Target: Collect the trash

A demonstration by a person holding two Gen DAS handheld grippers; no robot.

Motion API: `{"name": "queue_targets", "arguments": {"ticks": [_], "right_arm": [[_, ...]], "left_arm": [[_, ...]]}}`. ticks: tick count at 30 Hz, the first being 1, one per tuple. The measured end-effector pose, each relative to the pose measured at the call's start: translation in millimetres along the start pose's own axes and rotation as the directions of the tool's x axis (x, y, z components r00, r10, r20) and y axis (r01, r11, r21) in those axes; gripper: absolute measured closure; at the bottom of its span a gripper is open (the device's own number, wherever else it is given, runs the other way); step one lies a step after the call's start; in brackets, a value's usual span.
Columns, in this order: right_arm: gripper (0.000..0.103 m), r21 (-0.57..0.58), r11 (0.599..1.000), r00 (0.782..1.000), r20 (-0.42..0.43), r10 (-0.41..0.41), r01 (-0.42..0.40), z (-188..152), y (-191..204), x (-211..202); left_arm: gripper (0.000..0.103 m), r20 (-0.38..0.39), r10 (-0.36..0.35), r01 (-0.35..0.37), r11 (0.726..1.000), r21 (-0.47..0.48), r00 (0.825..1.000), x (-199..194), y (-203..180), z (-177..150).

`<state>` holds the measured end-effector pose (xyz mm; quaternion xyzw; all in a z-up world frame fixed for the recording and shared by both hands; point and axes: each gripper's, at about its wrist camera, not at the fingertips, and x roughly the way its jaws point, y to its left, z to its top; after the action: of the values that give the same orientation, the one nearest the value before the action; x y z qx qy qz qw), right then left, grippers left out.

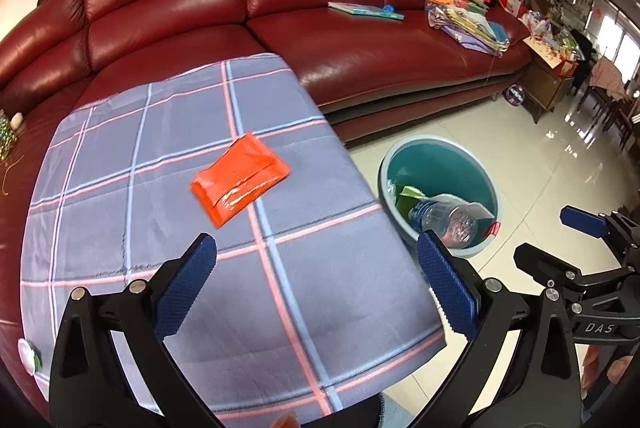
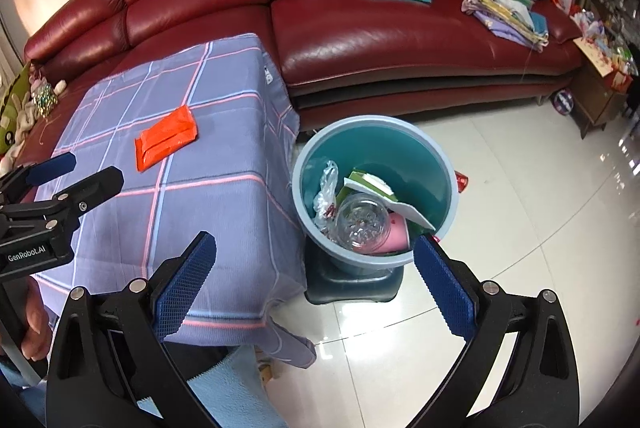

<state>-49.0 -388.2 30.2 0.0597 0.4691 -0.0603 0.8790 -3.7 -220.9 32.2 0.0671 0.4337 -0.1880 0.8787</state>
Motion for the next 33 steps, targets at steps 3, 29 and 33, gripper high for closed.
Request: {"name": "queue_targets", "arguments": {"ticks": [3, 29, 33], "right_arm": [[0.004, 0.000, 1.000, 1.000, -0.003, 0.004, -0.004, -5.3, 3.4, -0.3], [0.004, -0.063, 0.998, 1.000, 0.003, -0.008, 0.008, -8.1, 30.5, -4.9], [0.004, -0.057, 0.998, 1.000, 0.000, -0.005, 0.005, -9.1, 29.3, -4.6]], "left_arm": [[0.007, -0.007, 0.010, -0.010, 1.000, -0.004, 1.000, -1.0, 5.1, -6.7], [0.007, -0.013, 0.034, -0.034, 0.999, -0.017, 0.999, -0.7, 15.3, -17.4], [0.007, -0.015, 0.036, -0.036, 0.999, -0.013, 0.999, -0.1, 15.5, -18.9]]}}
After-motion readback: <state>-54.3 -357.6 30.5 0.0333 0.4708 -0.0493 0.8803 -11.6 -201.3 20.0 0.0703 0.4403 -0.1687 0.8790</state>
